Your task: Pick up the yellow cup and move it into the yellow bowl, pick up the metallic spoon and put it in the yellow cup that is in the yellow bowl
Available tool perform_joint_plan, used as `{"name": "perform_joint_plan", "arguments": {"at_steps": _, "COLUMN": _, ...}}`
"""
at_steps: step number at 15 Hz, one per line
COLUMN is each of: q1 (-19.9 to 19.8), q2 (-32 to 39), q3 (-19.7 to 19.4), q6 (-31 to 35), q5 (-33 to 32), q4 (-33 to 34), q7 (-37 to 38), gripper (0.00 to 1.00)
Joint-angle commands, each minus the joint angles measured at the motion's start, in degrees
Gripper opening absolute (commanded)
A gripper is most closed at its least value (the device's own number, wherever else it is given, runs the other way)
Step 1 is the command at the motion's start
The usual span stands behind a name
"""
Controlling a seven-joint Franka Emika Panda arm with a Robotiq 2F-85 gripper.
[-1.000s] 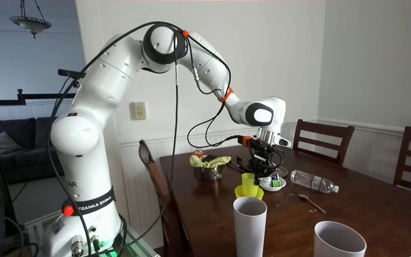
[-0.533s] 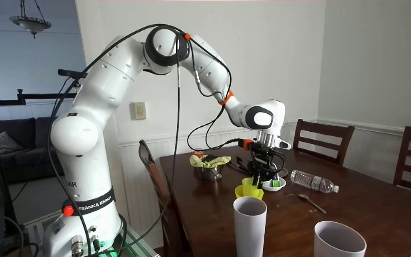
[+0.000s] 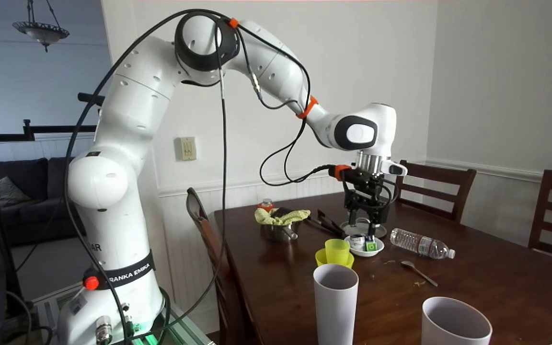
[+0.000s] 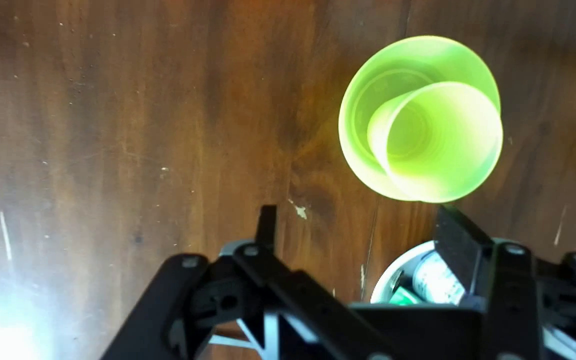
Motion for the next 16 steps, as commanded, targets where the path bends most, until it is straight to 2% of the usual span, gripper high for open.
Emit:
{"name": "perform_joint_plan", "arguments": {"at_steps": 1, "q1": -2.81, "q2": -2.11, "q3": -1.47, "q6": -3.5, "q5": 5.03, "q4": 1.75, "q7": 3.89, "gripper": 1.0}}
{"name": "perform_joint_plan", "arguments": {"at_steps": 6, "q1": -4.75, "q2": 4.34, "q3": -2.79, "q6": -4.5, "q5": 11.2, "q4": 9.85, "q7": 13.58, "gripper": 1.0}}
{"name": "perform_joint_plan", "arguments": {"at_steps": 12, "q1": -3.78, "q2": 15.12, "q3": -2.93, "q6": -2.64, "q5": 15.32, "q4": 20.34, "q7": 31.67, "gripper": 1.0}}
{"name": "perform_joint_plan", "arguments": {"at_steps": 13, "q1": -4.07, "q2": 10.74, "q3": -2.46, "q6": -2.4, "q5": 13.7, "q4": 15.02, "q7": 26.28, "gripper": 1.0}}
{"name": "perform_joint_plan", "arguments": {"at_steps": 16, "q1": -3.7, "q2": 14.43, "q3": -2.45, "q6": -2.19, "q5": 13.7, "q4": 18.55, "q7": 30.6, "gripper": 1.0}}
